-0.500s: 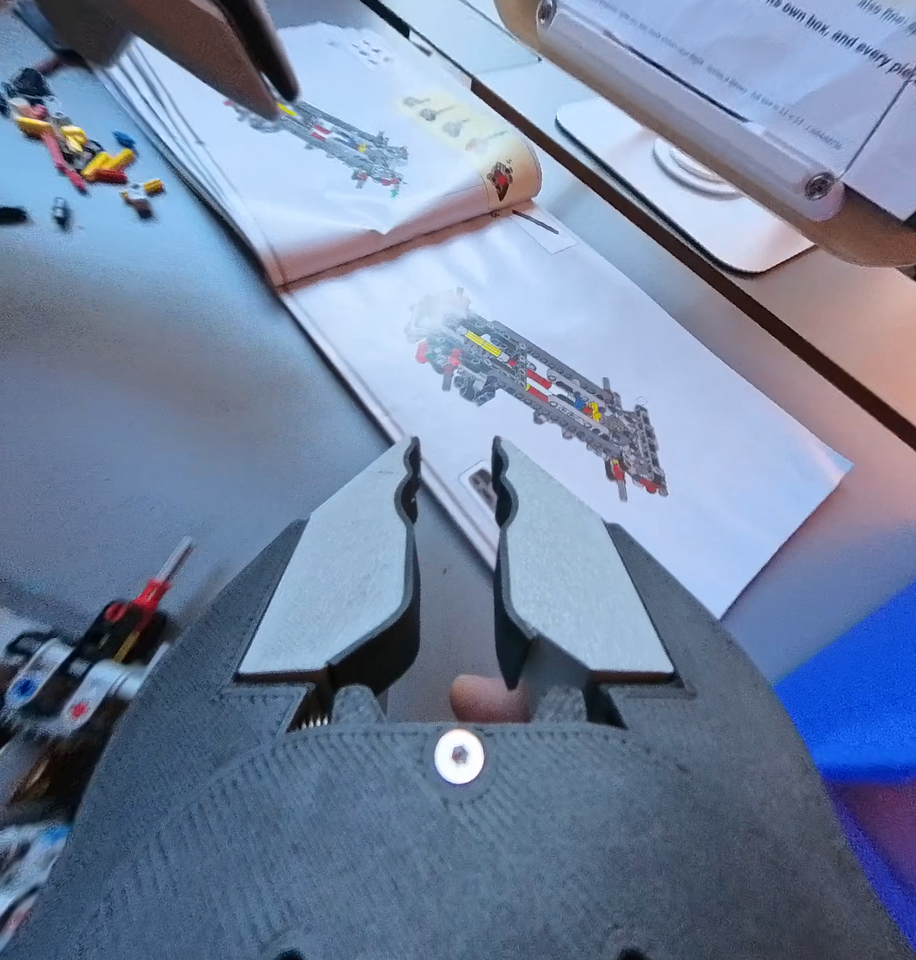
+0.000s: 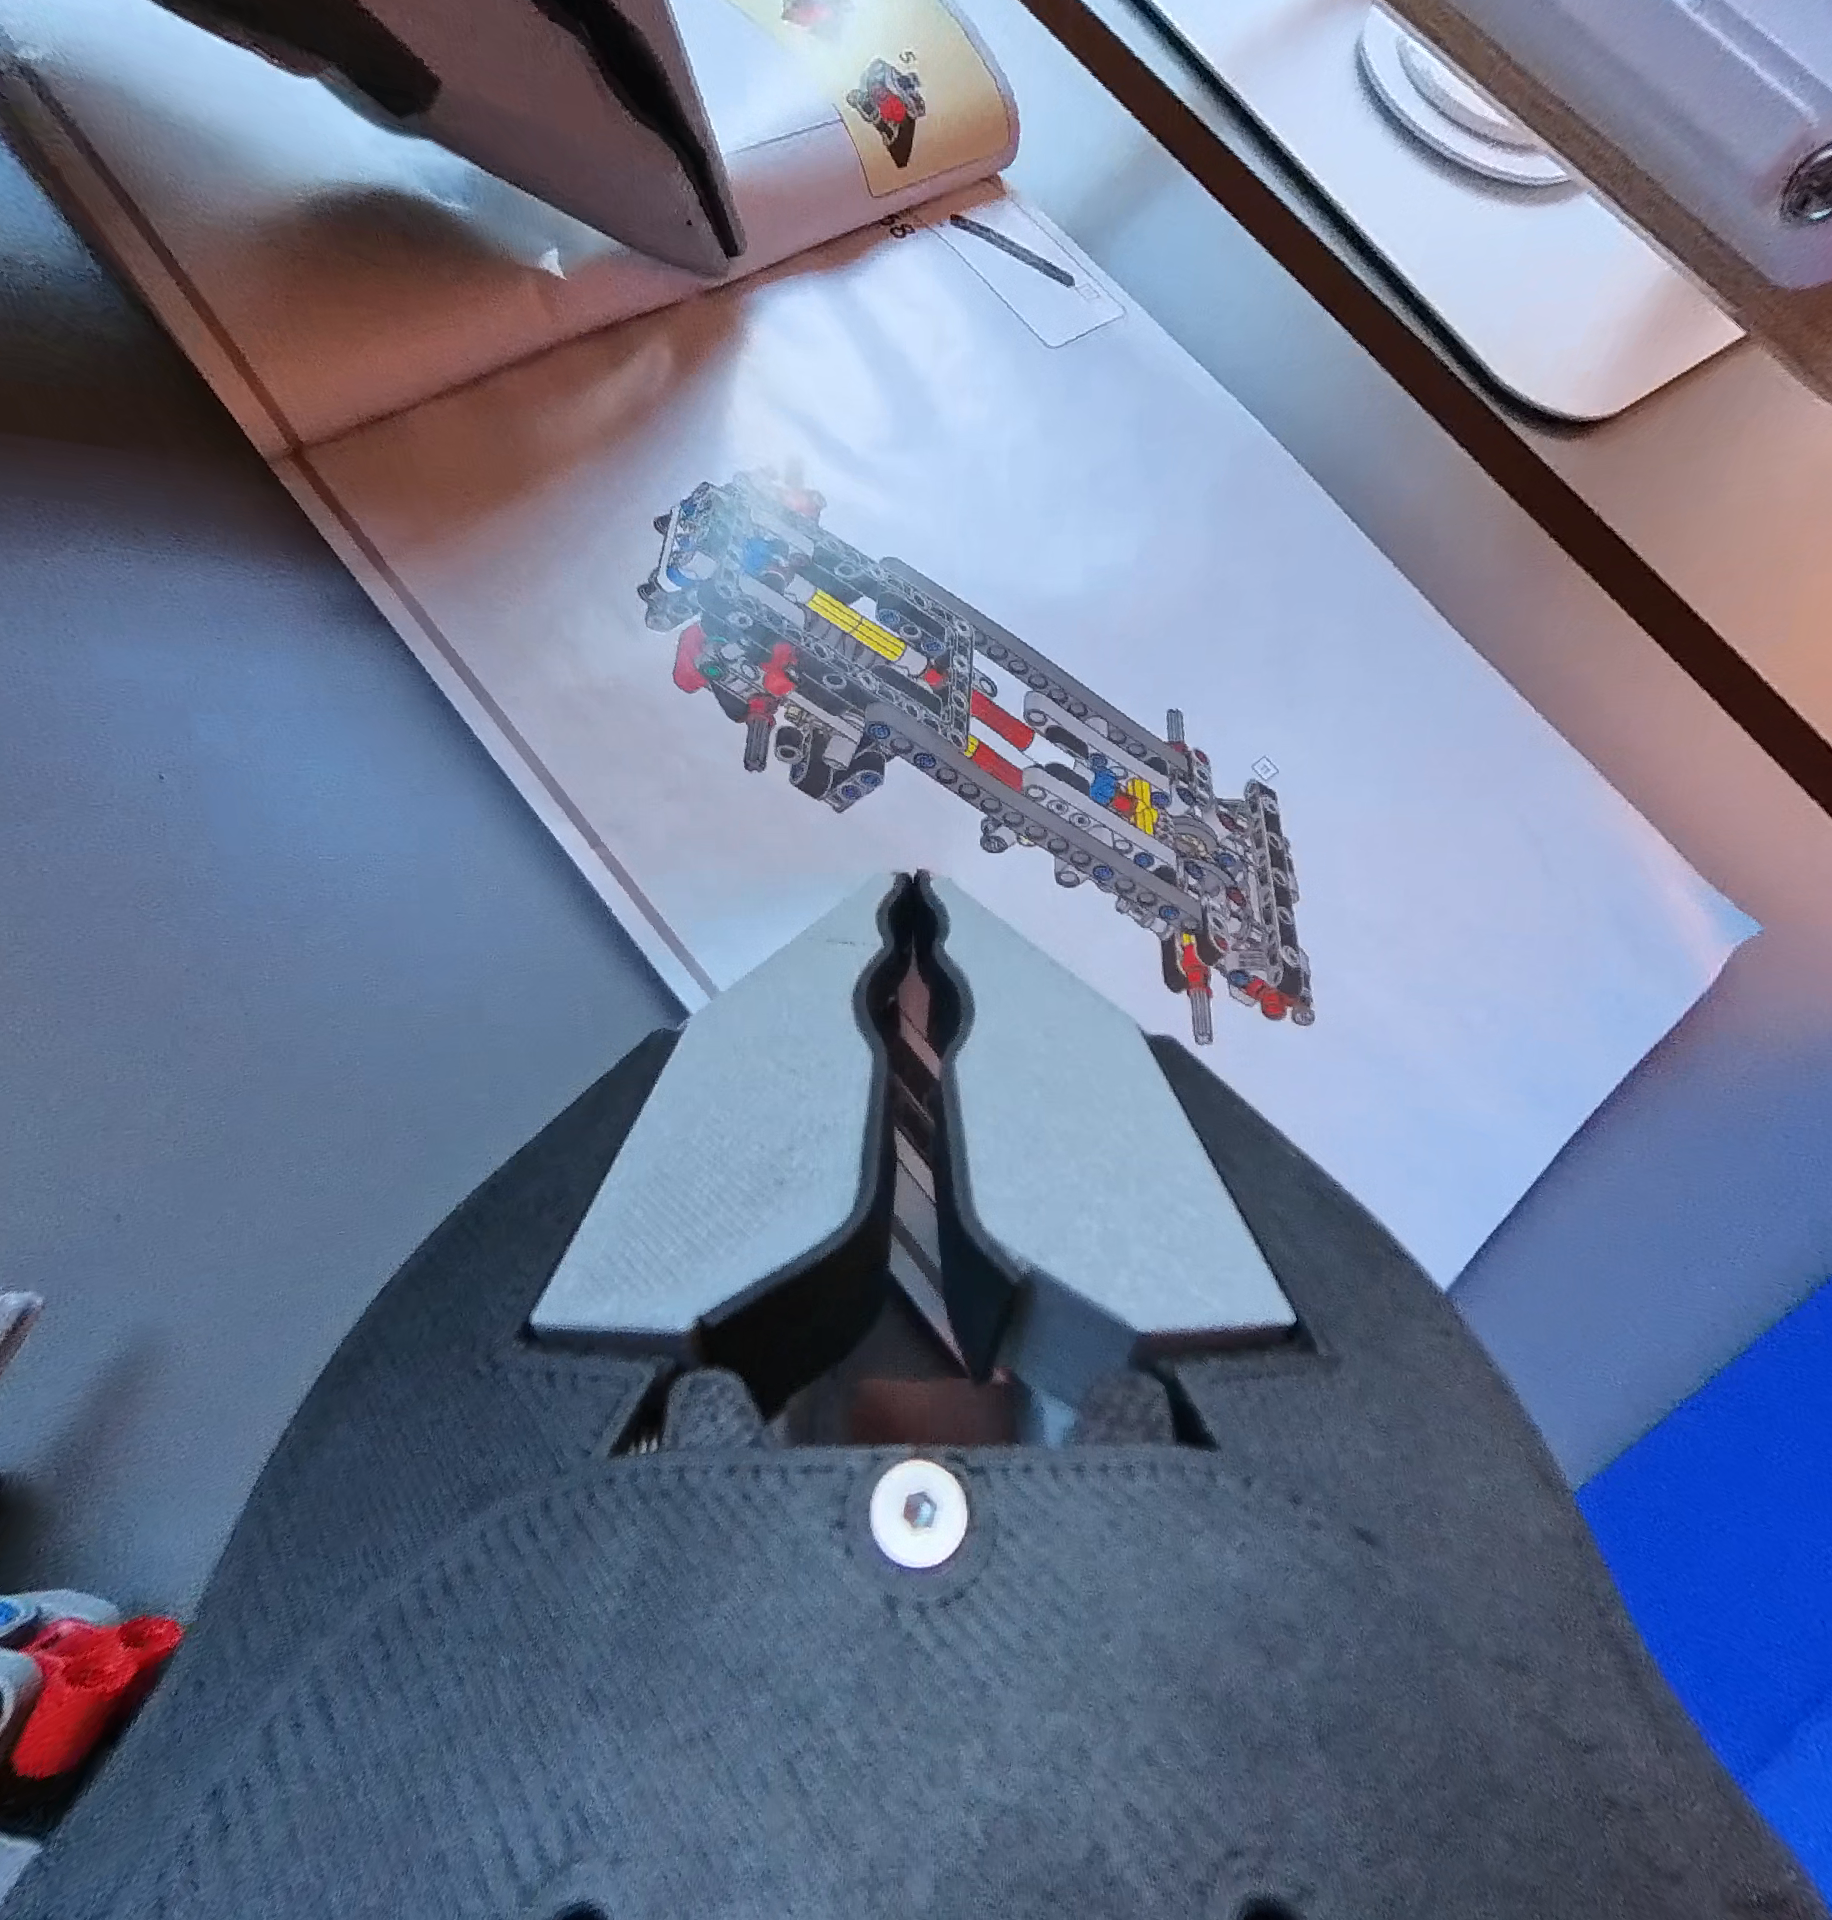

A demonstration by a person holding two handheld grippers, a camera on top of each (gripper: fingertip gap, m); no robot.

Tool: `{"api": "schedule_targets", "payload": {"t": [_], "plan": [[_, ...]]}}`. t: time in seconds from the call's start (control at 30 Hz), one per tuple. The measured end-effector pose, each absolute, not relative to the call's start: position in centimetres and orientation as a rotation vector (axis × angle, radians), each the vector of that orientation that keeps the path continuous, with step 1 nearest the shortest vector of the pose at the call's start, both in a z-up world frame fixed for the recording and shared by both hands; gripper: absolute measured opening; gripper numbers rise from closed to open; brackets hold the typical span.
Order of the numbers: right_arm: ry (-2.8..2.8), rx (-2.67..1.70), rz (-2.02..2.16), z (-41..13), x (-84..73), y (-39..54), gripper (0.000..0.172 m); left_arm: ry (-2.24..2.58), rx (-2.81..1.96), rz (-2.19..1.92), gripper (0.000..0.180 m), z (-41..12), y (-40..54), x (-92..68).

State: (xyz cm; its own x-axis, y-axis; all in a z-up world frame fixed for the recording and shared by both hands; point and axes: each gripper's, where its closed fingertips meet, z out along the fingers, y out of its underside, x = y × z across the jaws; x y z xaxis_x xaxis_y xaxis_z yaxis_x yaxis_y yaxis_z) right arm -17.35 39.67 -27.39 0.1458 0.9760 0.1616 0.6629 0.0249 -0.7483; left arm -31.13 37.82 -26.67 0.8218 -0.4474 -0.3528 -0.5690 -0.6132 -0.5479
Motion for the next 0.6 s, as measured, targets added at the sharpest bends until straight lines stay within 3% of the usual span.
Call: {"api": "schedule_targets", "payload": {"t": [0.6], "plan": [[-1.571,-1.74,0.608,-27.38,-17.5,39.74,0.0,0.66,-2.308,0.093,0.0,-26.51,37.42,-31.46]]}}
